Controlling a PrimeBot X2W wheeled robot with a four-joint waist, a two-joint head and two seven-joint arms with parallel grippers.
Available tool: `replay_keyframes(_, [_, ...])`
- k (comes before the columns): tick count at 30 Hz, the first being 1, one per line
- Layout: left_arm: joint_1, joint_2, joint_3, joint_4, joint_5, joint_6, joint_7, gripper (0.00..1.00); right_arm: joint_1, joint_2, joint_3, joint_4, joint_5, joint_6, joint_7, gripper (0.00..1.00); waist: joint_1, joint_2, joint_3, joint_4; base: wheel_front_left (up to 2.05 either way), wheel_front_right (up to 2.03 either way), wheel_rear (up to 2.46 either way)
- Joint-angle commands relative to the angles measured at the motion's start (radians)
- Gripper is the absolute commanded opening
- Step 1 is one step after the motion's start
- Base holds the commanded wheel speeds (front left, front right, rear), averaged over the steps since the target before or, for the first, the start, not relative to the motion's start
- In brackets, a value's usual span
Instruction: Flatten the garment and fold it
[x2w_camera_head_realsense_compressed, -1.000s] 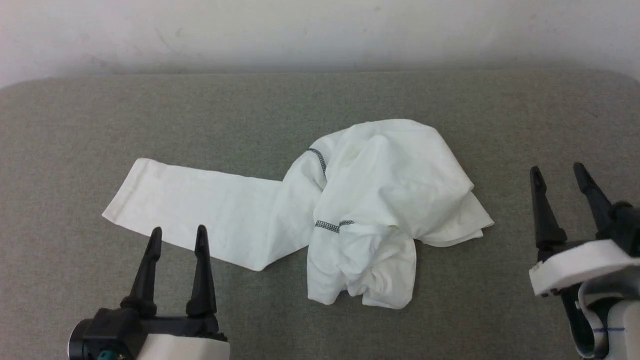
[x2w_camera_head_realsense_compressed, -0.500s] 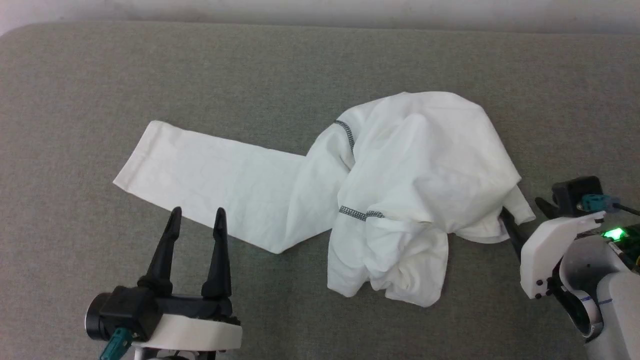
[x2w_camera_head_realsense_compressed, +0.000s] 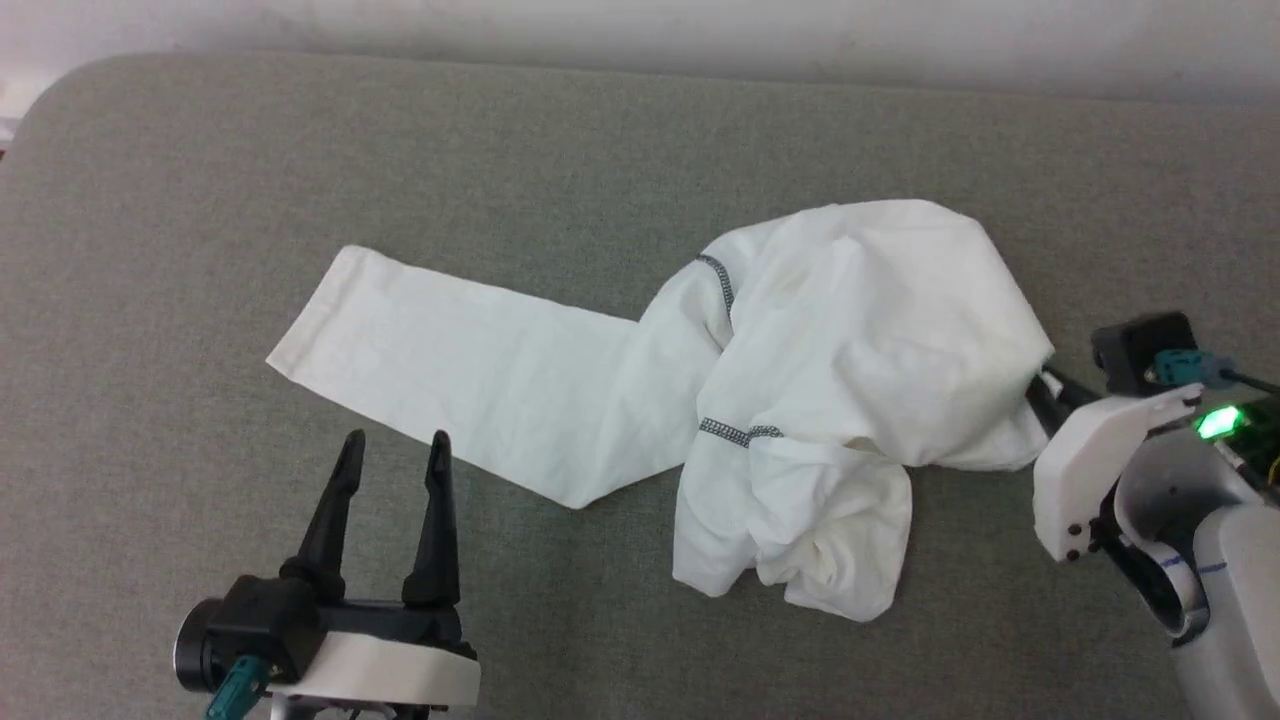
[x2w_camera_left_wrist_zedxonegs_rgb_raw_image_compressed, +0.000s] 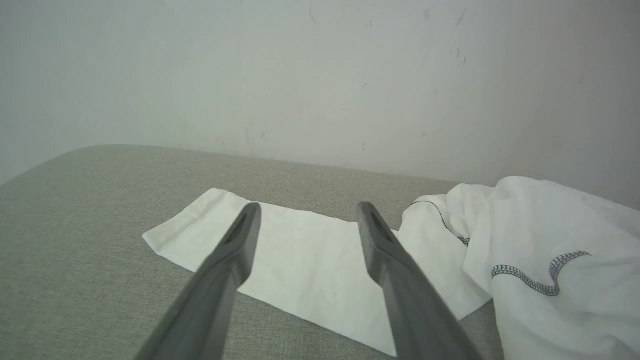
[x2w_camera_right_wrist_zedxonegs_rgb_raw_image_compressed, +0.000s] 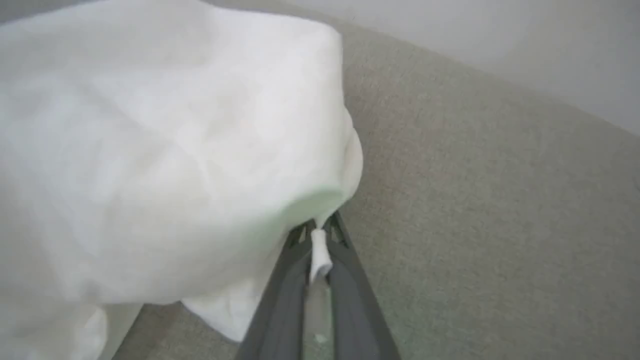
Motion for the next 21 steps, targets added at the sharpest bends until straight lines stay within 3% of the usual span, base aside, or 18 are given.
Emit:
replay_keyframes(1, [0.009, -0.005, 0.007, 0.005, 0.005, -0.002, -0.005, 1.0, -0.034, -0.011, 0.001, -0.022, -0.009, -0.001, -0.016, 0.0, -0.0001, 0.0, -0.074, -0.041, 0.0, 0.0, 0.0])
replay_keyframes(11, [0.045, -0.01, 0.006, 0.006, -0.003, 0.001, -0.005, 1.0, -0.327, -0.174, 0.004, -0.155, -0.066, -0.001, -0.022, 0.0, -0.0001, 0.0, -0.137, -0.045, 0.0, 0.0, 0.0])
replay_keyframes(17, [0.037, -0.01, 0.012, 0.001, -0.007, -0.003, -0.005, 1.0, -0.488, -0.304, 0.028, -0.075, -0.122, -0.001, -0.033, 0.0, -0.0001, 0.0, -0.071, -0.024, 0.0, 0.0, 0.0])
replay_keyframes(21, [-0.004, -0.011, 0.001, -0.003, -0.01, -0.015, -0.005, 1.0, -0.599, -0.35, 0.08, 0.009, -0.148, -0.001, -0.079, 0.0, -0.0001, 0.0, 0.004, 0.004, 0.0, 0.0, 0.0])
